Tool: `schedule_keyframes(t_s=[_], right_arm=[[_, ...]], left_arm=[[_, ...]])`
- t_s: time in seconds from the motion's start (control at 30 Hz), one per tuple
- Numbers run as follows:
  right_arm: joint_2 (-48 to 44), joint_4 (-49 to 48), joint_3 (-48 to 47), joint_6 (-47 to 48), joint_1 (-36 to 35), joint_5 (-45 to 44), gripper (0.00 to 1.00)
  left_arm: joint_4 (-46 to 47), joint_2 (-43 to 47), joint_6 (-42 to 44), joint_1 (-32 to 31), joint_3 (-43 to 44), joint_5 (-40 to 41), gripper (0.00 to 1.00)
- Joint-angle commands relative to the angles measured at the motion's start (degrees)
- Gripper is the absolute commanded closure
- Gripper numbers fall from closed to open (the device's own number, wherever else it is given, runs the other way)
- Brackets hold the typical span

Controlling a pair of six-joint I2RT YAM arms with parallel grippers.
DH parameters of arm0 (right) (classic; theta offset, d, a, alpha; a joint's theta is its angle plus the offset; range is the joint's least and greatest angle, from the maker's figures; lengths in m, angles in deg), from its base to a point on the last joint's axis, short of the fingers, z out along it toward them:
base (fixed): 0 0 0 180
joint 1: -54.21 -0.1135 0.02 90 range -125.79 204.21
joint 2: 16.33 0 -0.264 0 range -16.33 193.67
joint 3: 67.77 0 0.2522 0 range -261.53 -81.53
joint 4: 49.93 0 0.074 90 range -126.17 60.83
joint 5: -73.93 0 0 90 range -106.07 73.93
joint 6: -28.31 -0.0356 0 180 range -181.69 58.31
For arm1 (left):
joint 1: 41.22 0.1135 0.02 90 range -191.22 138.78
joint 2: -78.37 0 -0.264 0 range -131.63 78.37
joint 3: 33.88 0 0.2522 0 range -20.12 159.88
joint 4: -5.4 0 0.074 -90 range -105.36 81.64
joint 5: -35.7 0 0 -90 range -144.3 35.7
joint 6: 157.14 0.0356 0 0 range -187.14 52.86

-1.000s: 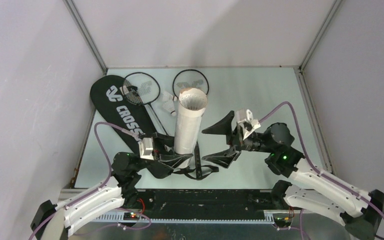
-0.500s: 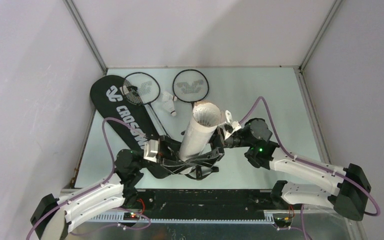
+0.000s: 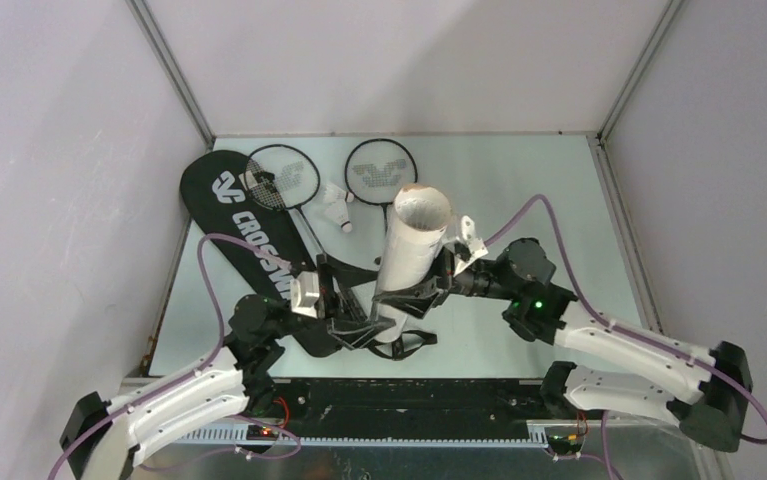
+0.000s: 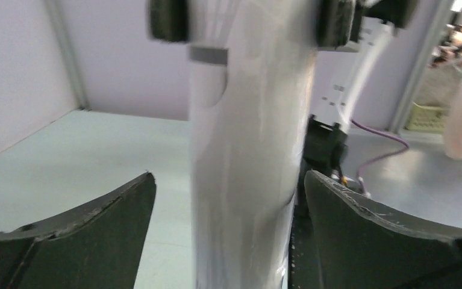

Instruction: Pack up the badminton gear

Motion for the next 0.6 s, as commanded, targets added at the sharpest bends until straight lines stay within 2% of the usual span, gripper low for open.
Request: schedule_keyframes(t_s=[0.0,0.1,0.17,0.23,0.33,0.43,0.57], right_arm=[[-7.55,10.6,-3.24,5.22,0.65,-15.52,0.41],[-11.8,19.57,-3.07,4.94,3.28,-25.72,0.44],[-14.15,22.24,-2.21,4.28,5.63,-29.64,0.45],[-16.09,24.11,-1.12,3.91,8.33,-30.89,0.45],[-17.93,25.5,0.66,2.54,12.12,-31.07,0.46],[-18.69,27.06,1.97,1.06,16.25,-30.22,0.47],[-18.44,28.75,2.53,0.58,18.98,-29.33,0.48]], left_arm=[[-10.28,2.62,2.85,-0.11,4.12,16.39,0.0],[-19.74,0.73,1.91,0.02,9.33,35.56,0.0],[-25.49,-3.09,0.65,0.72,13.86,44.84,0.0],[-31.36,-8.94,-1.49,3.39,18.9,49.05,0.0],[-38.81,-20.08,-6.69,13.5,27.57,46.97,0.0],[-42.72,-30.02,-5.64,23.32,34.83,40.0,0.0],[-51.39,-46.64,-5.27,32.12,48.94,32.11,0.01]])
